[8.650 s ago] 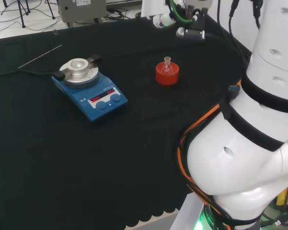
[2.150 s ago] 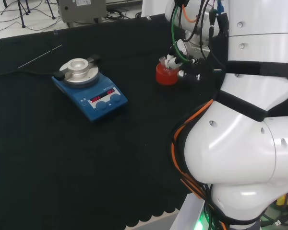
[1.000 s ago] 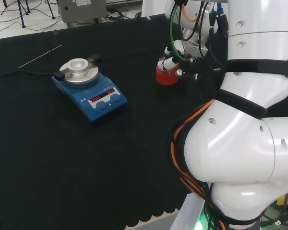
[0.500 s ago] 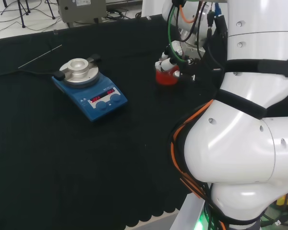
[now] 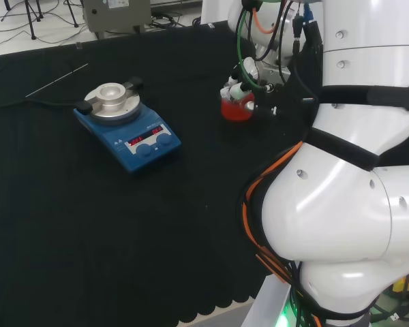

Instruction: Pick up the round-bottom flask.

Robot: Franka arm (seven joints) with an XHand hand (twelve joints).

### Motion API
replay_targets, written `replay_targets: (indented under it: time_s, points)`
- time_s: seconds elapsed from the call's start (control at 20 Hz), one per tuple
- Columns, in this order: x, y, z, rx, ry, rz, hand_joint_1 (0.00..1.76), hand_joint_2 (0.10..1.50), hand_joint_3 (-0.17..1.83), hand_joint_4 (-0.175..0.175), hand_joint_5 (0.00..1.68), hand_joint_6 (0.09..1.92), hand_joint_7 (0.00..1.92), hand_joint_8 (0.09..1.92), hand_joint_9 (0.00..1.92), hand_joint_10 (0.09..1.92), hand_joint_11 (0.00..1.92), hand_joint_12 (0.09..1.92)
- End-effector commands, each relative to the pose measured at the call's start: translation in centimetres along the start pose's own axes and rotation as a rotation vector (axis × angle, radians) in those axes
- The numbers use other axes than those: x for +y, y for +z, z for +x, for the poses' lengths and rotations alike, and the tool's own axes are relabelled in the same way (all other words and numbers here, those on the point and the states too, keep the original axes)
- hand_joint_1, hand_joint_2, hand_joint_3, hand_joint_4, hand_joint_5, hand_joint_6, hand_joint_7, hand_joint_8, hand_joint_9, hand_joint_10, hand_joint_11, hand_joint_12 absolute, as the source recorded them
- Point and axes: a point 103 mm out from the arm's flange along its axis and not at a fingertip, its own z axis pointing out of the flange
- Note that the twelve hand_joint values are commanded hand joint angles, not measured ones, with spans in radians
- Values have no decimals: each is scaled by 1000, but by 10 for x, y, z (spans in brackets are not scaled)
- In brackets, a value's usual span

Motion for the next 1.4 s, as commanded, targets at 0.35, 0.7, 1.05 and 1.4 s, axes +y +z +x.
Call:
replay_targets:
  time_s: [0.35,0.7,1.05,1.4]
  points:
    - [-3,-10,4,0,20,-57,1076,814,464,175,1138,837,530,548,704,538,282,1309]
    - [-8,-36,18,6,2,-72,1080,795,498,175,1144,838,533,548,706,538,290,1303]
    - [-21,-67,39,2,-19,-86,1085,771,533,175,1156,828,534,549,705,538,292,1303]
    - [-31,-84,57,30,-33,-96,1087,766,541,175,1159,826,534,550,704,538,292,1305]
